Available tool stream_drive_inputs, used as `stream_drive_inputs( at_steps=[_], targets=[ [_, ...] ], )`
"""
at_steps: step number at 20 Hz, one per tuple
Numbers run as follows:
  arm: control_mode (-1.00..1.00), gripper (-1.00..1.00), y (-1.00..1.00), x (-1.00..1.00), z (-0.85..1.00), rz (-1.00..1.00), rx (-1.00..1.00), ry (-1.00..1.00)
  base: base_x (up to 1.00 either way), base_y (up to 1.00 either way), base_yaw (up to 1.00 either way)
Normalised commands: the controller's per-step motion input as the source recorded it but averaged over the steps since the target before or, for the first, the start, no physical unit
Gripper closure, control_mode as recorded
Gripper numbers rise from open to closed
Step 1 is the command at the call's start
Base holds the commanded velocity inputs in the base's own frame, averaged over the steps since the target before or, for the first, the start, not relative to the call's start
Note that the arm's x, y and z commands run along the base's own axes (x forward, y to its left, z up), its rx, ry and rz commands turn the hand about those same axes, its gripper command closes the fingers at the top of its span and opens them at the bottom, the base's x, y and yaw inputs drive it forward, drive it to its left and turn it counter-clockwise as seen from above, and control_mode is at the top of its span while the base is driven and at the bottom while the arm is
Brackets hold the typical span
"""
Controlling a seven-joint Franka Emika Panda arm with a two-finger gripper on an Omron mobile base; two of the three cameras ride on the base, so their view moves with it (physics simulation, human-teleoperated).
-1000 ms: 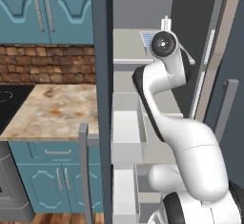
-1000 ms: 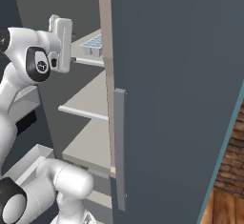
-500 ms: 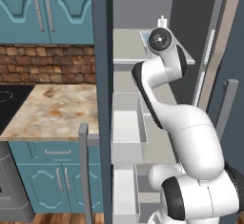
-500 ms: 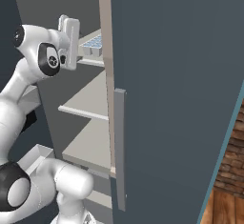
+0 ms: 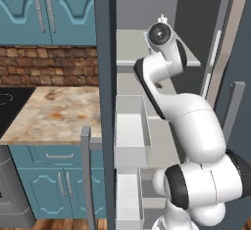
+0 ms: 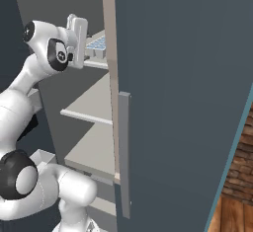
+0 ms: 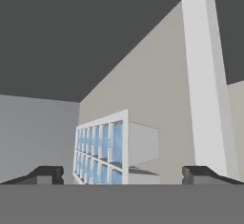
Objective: Open the freezer door, pick up the ice cube tray from the freezer, and place it on the dining counter.
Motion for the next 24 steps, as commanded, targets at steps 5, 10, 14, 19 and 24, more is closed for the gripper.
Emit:
stream_drive_inputs(
  at_steps=[5,10,14,19,24],
  targets=[
    [-1.0,-1.0,0.0,0.23,-0.12,0.0,0.0,0.02,0.0,0.0,0.0],
    [-1.0,-1.0,0.0,0.26,-0.1,0.0,0.0,0.0,0.0,0.0,0.0],
    [-1.0,-1.0,0.0,0.27,-0.08,0.0,0.0,0.0,0.0,0.0,0.0],
    [-1.0,-1.0,0.0,0.3,-0.08,0.0,0.0,0.0,0.0,0.0,0.0],
    [-1.0,-1.0,0.0,0.33,-0.07,0.0,0.0,0.0,0.0,0.0,0.0]
  ],
)
